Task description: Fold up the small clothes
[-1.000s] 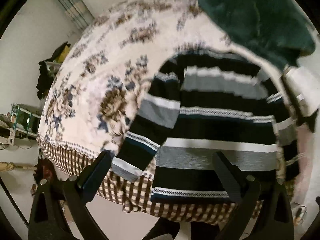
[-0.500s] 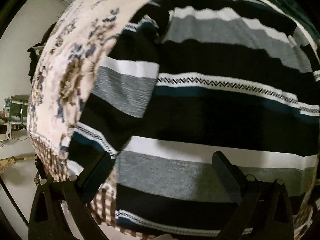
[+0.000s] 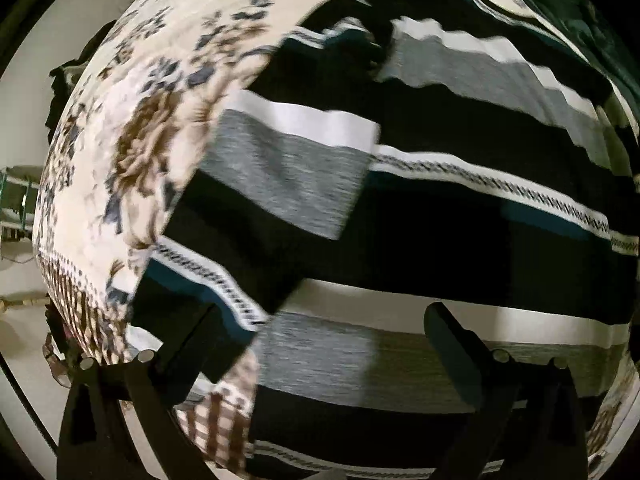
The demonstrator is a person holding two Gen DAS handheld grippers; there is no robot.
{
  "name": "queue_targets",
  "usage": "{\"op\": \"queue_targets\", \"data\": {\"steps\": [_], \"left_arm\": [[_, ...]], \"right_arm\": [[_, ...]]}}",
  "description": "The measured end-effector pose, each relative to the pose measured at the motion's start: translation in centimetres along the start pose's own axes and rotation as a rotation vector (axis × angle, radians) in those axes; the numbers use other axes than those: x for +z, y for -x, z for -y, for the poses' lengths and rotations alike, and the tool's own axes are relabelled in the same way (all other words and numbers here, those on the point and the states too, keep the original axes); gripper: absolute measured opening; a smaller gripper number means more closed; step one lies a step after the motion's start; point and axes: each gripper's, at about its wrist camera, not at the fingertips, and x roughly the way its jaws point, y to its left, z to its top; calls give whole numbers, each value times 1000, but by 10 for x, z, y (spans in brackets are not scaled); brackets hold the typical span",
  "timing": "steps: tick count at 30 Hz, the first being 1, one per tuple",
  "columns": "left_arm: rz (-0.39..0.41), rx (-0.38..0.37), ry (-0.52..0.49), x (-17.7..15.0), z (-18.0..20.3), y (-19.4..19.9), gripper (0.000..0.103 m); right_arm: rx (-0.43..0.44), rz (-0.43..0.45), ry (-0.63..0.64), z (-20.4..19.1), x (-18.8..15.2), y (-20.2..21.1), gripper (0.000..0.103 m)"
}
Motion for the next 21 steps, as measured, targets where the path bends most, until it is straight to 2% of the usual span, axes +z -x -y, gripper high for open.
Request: {"op": "queue_targets", "data": {"steps": [4, 7, 12, 13, 16, 19, 21], "left_arm": [[11, -2, 37, 0, -34, 4, 103], [20, 2, 74, 1, -64, 5, 103], [41, 35, 163, 8, -119, 0, 103], [42, 38, 183, 9, -129, -3, 103], [47, 48, 234, 12, -154, -10, 103], [50, 55, 280, 13, -177, -21, 103], [47, 61, 295, 14, -187, -28, 103]], "right_arm": [[44, 76, 156, -79, -6, 56, 10], [99, 86, 258, -146, -9, 82, 10], [204, 64, 439, -307, -29, 97, 10], [227, 79, 498, -354, -36, 97, 9], [241, 83, 661, -464, -69, 91, 9], [198, 81, 850, -557, -115, 72, 9], [167, 89, 940, -595, -148, 65, 9]]}}
